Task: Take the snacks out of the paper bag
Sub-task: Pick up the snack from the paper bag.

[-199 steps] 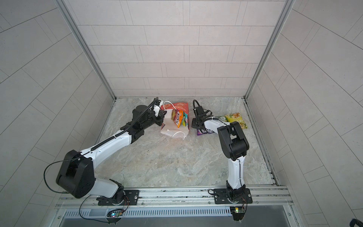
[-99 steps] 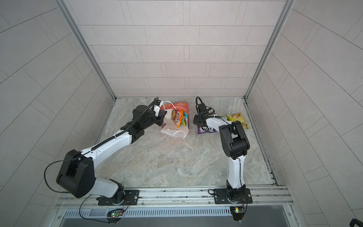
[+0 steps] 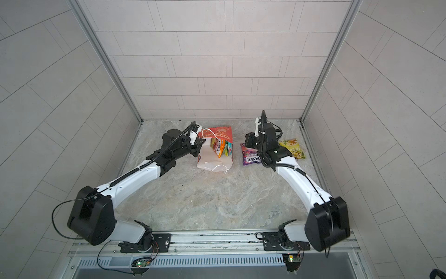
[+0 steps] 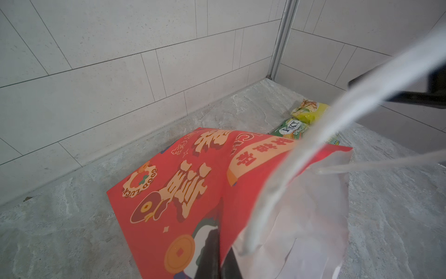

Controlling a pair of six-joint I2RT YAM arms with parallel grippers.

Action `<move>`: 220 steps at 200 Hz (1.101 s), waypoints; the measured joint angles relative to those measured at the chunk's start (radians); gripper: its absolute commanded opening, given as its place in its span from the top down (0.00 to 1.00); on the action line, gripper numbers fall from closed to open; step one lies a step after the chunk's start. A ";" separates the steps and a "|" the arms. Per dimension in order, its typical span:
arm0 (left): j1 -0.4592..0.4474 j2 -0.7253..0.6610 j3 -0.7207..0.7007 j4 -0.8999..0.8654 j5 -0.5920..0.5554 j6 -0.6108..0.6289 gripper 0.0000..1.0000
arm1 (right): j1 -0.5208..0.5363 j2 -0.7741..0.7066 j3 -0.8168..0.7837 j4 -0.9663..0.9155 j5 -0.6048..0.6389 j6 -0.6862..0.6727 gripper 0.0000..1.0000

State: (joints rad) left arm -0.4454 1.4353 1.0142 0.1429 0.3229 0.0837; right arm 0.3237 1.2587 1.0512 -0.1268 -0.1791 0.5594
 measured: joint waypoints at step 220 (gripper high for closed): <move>-0.047 0.041 0.119 -0.149 0.033 -0.024 1.00 | 0.444 0.288 -0.125 0.408 0.133 -0.185 0.93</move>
State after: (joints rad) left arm -0.4923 1.4765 1.1328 -0.0059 0.3557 0.0601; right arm 0.7673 1.5467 0.9260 0.2813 -0.0463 0.3748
